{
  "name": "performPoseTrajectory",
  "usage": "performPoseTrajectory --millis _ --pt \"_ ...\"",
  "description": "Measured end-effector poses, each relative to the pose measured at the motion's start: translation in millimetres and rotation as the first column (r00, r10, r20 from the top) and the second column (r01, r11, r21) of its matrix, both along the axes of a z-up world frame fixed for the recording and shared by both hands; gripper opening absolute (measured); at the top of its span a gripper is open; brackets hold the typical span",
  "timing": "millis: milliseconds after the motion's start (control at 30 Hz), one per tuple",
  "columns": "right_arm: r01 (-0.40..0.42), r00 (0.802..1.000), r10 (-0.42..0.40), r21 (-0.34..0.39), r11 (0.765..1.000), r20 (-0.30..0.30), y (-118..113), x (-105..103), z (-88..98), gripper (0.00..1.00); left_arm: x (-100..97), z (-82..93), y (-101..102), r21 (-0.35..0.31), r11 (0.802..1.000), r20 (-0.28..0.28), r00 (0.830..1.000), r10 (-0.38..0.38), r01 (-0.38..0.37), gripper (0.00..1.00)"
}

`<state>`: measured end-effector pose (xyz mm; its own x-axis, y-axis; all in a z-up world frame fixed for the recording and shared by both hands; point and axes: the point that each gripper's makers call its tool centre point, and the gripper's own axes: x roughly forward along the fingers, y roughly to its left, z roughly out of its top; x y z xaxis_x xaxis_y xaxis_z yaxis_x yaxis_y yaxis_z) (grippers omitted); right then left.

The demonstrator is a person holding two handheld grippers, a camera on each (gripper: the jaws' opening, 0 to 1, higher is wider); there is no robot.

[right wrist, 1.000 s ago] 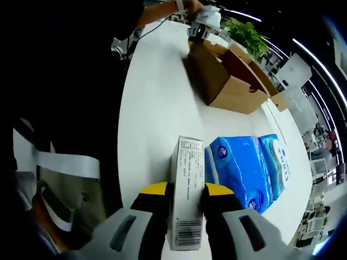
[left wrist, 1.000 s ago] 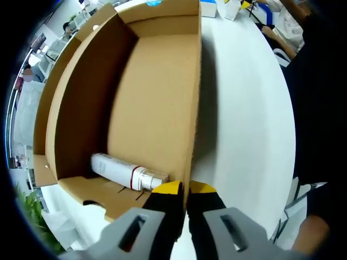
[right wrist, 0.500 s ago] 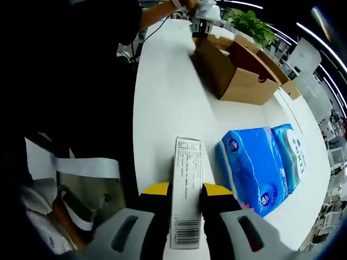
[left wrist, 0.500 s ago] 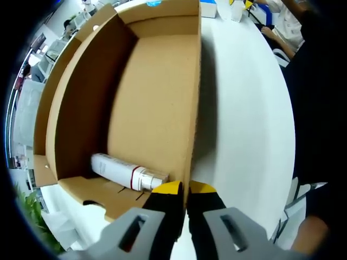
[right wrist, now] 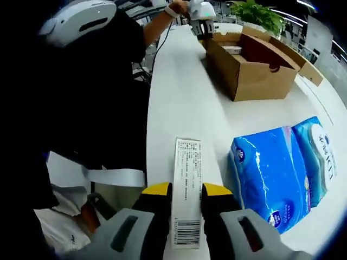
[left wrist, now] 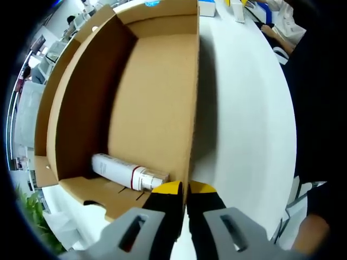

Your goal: Operate the shoe box by opening the lid, removing the specified soft item, and placing it in the target area until the item is outside and the box remains undamaged.

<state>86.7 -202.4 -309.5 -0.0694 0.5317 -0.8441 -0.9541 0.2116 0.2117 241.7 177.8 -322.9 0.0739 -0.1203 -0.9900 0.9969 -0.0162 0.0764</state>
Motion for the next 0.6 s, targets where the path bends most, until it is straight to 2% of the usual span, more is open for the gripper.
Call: performPoseTrajectory --millis 167,367,600 --pt "-0.017 1.0 0.017 0.011 1.0 -0.002 2.8 0.8 0.0 0.21 0.1 0.0 -0.1 -0.004 1.0 -0.003 1.0 0.0 0.0 0.03" --pt "-0.03 0.997 0.031 0.018 0.999 -0.07 2.8 -8.3 -0.4 0.21 -0.8 0.2 -0.5 -0.006 1.0 0.0 1.0 -0.007 0.007 0.02" --pt "-0.024 0.996 0.025 0.024 0.999 -0.085 2.5 -6.2 -0.8 0.21 -1.4 0.6 -0.9 -0.003 1.0 -0.001 1.0 -0.003 0.003 0.02"
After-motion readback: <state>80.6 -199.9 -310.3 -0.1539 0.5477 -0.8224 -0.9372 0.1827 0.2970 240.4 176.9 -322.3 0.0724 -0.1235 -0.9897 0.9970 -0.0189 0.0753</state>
